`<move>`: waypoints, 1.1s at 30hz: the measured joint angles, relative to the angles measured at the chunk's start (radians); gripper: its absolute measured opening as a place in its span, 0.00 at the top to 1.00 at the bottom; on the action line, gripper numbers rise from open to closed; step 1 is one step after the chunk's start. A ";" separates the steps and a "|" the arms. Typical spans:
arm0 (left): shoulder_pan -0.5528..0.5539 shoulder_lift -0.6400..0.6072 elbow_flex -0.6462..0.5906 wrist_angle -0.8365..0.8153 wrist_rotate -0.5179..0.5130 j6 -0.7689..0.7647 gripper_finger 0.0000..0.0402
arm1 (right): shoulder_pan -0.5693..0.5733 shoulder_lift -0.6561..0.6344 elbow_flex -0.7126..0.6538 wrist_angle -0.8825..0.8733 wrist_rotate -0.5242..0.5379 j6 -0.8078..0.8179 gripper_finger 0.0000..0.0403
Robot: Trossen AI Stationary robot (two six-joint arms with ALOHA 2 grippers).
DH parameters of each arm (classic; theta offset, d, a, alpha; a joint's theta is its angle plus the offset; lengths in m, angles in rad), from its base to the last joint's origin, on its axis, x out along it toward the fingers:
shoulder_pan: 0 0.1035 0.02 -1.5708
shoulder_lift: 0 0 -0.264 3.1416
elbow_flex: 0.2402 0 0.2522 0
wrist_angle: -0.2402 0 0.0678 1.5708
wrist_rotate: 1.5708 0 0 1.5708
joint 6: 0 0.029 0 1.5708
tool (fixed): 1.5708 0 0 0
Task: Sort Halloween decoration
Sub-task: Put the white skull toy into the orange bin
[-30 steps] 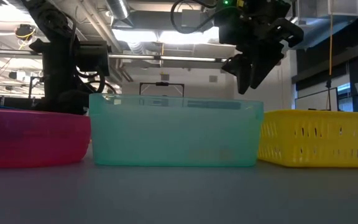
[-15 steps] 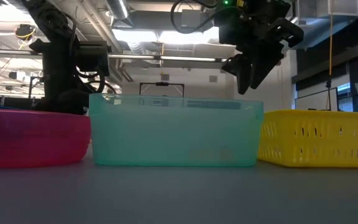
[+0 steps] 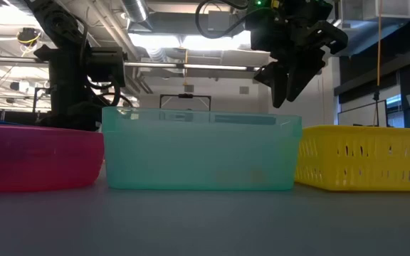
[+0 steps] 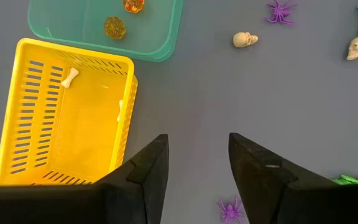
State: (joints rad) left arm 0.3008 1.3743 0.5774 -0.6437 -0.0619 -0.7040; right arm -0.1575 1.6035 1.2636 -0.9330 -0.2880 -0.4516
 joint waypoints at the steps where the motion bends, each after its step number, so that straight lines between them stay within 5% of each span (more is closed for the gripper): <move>1: 0.000 0.000 0.000 0.000 0.000 0.000 0.60 | 0.000 0.000 0.000 0.000 0.000 0.000 0.59; 14: 0.000 0.000 0.000 0.000 0.006 -0.004 0.72 | 0.000 0.000 0.000 0.000 0.000 0.000 0.59; 33: 0.000 0.000 0.000 0.004 0.009 -0.004 0.79 | 0.000 0.000 0.000 0.000 0.000 0.000 0.59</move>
State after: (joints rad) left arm 0.3008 1.3743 0.5774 -0.6400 -0.0533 -0.7078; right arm -0.1574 1.6039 1.2633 -0.9329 -0.2878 -0.4515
